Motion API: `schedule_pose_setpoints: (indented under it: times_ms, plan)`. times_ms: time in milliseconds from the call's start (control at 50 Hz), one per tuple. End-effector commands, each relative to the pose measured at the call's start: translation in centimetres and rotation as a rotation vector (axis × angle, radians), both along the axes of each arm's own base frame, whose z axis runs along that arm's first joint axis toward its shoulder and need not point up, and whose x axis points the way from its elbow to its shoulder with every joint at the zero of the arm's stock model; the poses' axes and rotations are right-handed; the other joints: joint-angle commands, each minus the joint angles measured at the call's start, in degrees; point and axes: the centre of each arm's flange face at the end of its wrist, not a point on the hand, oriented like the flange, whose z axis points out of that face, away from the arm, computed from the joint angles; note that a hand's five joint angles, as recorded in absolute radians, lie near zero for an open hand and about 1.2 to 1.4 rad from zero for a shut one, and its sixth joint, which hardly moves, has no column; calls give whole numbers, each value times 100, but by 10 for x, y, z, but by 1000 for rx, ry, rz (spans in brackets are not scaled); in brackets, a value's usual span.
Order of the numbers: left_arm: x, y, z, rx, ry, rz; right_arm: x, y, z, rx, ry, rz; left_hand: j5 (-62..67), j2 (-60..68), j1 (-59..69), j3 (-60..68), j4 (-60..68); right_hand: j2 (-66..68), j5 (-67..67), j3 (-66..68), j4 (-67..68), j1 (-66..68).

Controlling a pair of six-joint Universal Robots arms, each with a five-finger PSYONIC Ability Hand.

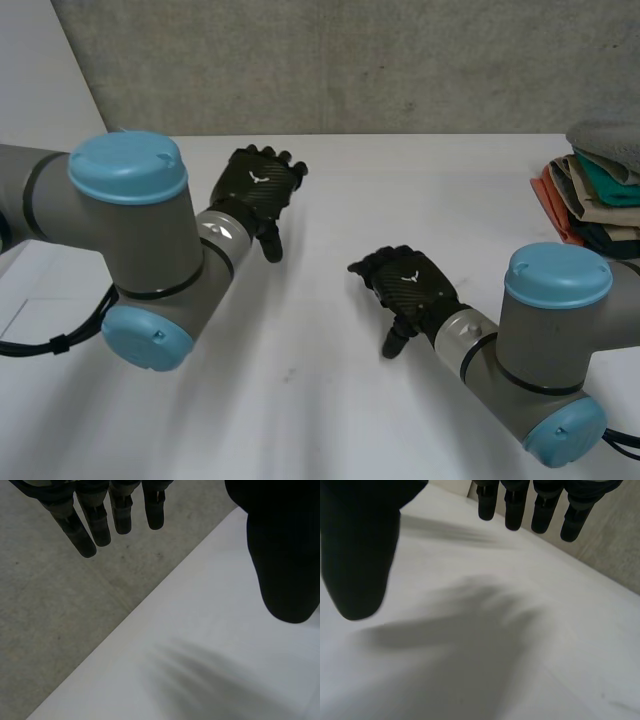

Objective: Fold the laundry.

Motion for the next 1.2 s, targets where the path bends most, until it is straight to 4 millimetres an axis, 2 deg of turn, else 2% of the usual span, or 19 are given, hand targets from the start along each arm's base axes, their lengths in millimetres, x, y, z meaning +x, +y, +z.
schedule_pose_setpoints:
  times_ms: [20,160,320,340,400,420,480,500,540,640,720,760,880,960,1040,1200]
  plan:
    - [13,-15,14,-30,36,31,8,4,18,-30,-44,-13,-302,-209,-234,-271,-193,-309,-294,-305,-314,-321]
    - [21,-22,27,-53,63,47,7,-10,42,-97,-83,-65,-302,-209,-234,-271,-193,-309,-294,-305,-314,-321]
    - [49,-35,70,-117,199,117,-14,-50,100,-271,-148,-346,-302,-209,-234,-271,-193,-309,-294,-305,-314,-321]
    - [57,-36,79,-122,236,127,-20,-56,114,-298,-158,-389,-302,-209,-234,-271,-193,-309,-294,-305,-314,-321]
    - [72,-36,95,-133,295,142,-30,-59,130,-301,-148,-435,-302,-209,-234,-271,-193,-309,-294,-305,-314,-321]
    - [82,-35,105,-141,330,150,-38,-59,141,-287,-136,-453,-302,-209,-234,-271,-193,-309,-294,-305,-314,-321]
    - [98,-30,120,-147,376,155,-53,-57,153,-244,-111,-476,-302,-209,-234,-271,-193,-309,-294,-305,-314,-321]
    - [108,-26,127,-139,396,156,-60,-54,158,-207,-99,-479,-302,-209,-234,-271,-193,-309,-294,-305,-314,-321]
    - [117,-19,132,-117,411,152,-66,-49,162,-168,-91,-470,-302,-209,-234,-271,-193,-309,-294,-305,-314,-321]
    - [137,16,127,29,397,111,-78,-29,173,-64,-83,-371,-302,-209,-234,-271,-193,-309,-294,-305,-314,-321]
    - [142,35,114,114,386,96,-91,-22,173,-21,-86,-351,-302,-209,-234,-271,-193,-309,-294,-305,-314,-321]
    - [143,39,112,112,388,99,-95,-21,173,-26,-93,-351,-302,-209,-234,-271,-193,-309,-294,-305,-314,-321]
    - [127,36,90,142,375,104,-95,-31,178,-166,-153,-374,-302,-209,-234,-271,-193,-309,-294,-305,-314,-321]
    - [122,34,83,137,364,161,-90,-32,179,-222,-170,-381,-302,-209,-234,-271,-193,-309,-294,-305,-314,-321]
    - [123,32,82,129,360,205,-87,-32,175,-218,-157,-395,-302,-209,-234,-271,-193,-309,-294,-305,-314,-321]
    - [118,35,89,117,369,151,-84,-27,172,-224,-112,-384,-302,-209,-234,-271,-193,-309,-294,-305,-314,-321]
